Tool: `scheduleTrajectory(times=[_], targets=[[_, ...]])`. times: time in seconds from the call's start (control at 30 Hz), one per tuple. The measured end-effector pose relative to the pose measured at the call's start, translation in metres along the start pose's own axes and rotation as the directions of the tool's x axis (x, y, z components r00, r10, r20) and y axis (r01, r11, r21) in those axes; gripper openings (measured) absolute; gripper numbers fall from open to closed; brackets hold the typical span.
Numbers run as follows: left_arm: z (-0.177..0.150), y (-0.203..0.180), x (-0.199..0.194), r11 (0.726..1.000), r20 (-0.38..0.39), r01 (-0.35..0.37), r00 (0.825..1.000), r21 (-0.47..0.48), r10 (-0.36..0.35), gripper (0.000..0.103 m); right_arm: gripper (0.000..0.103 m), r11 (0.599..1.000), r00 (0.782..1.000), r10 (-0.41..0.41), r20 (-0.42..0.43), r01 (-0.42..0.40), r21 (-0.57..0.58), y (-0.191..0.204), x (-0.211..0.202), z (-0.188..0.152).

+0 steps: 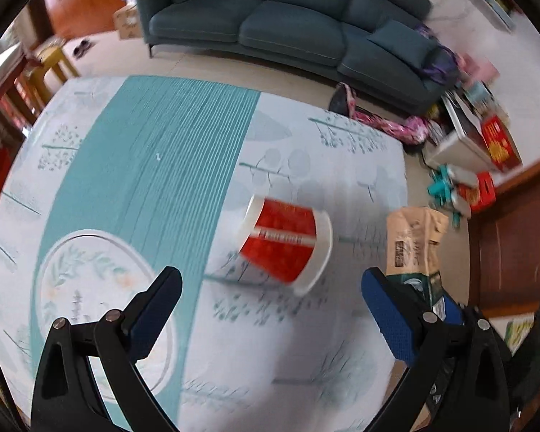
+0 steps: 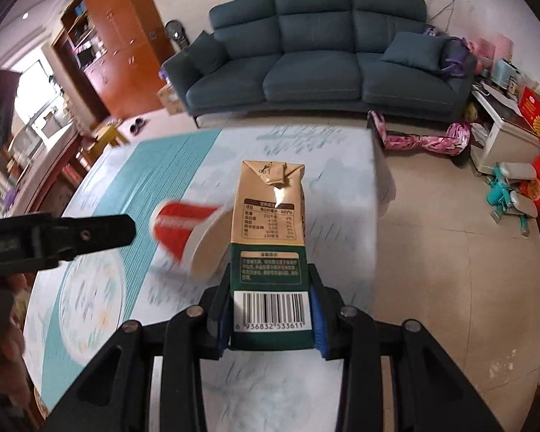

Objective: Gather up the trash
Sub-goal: 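Grasp the brown-green milk carton with the right gripper while the left grasps the red-white paper cup, then carry the paper cup and milk carton over the black bin with both grippers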

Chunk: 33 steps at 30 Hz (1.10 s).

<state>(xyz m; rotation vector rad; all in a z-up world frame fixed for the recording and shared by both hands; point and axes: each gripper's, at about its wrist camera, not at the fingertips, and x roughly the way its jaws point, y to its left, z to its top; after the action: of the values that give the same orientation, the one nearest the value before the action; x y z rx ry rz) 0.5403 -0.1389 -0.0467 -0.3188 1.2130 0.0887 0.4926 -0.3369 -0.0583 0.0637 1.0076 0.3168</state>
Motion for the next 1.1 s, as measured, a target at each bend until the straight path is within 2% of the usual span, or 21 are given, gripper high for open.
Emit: scheduleTrajectory(times=[0.2,0.37,0.4,0.47,0.53,0.63,0.7,0.73,0.77,1.1], targets=[[0.013,-0.002,0.038,0.992,0.0,-0.014,1.0,-0.128,0.014,0.099,0.035,0.999,1.0,0.02,0.017,-0.02,0.035,-0.013,0.021,0.021],[0.008,-0.002,0.061,0.979,0.026,-0.003,1.0,-0.203,0.008,0.098,0.036,0.999,0.999,0.039,-0.003,-0.038,0.019,-0.013,0.038,0.019],[0.008,-0.002,0.064,0.977,0.029,-0.004,1.0,-0.214,0.01,0.097,0.036,0.999,0.999,0.04,-0.012,-0.039,0.019,-0.014,0.041,0.018],[0.005,0.0,0.073,0.97,0.024,-0.009,1.0,-0.241,0.015,0.081,0.036,0.999,0.999,0.04,-0.023,-0.04,0.019,-0.015,0.046,0.015],[0.005,0.001,0.081,0.964,0.008,-0.013,1.0,-0.264,0.015,0.074,0.036,0.999,0.999,0.039,-0.032,-0.039,0.019,-0.016,0.049,0.012],[0.006,0.003,0.089,0.956,0.013,0.007,1.0,-0.293,-0.003,0.073,0.036,0.999,0.998,0.036,-0.044,-0.035,0.018,-0.018,0.052,0.01],[0.006,0.003,0.093,0.955,0.011,0.025,1.0,-0.295,-0.023,0.067,0.036,0.999,0.998,0.032,-0.052,-0.032,0.019,-0.019,0.053,0.007],[0.006,0.003,0.094,0.957,0.016,0.034,0.999,-0.287,-0.031,0.06,0.036,0.999,0.998,0.032,-0.055,-0.031,0.02,-0.019,0.054,0.005],[0.005,0.004,0.093,0.96,0.019,0.039,0.999,-0.278,-0.035,0.058,0.035,0.999,0.998,0.032,-0.059,-0.03,0.021,-0.019,0.054,0.003],[-0.019,0.025,0.071,0.988,-0.03,0.032,0.999,-0.154,-0.037,0.052,0.035,0.998,0.996,0.047,-0.08,-0.044,0.035,-0.006,0.04,-0.025]])
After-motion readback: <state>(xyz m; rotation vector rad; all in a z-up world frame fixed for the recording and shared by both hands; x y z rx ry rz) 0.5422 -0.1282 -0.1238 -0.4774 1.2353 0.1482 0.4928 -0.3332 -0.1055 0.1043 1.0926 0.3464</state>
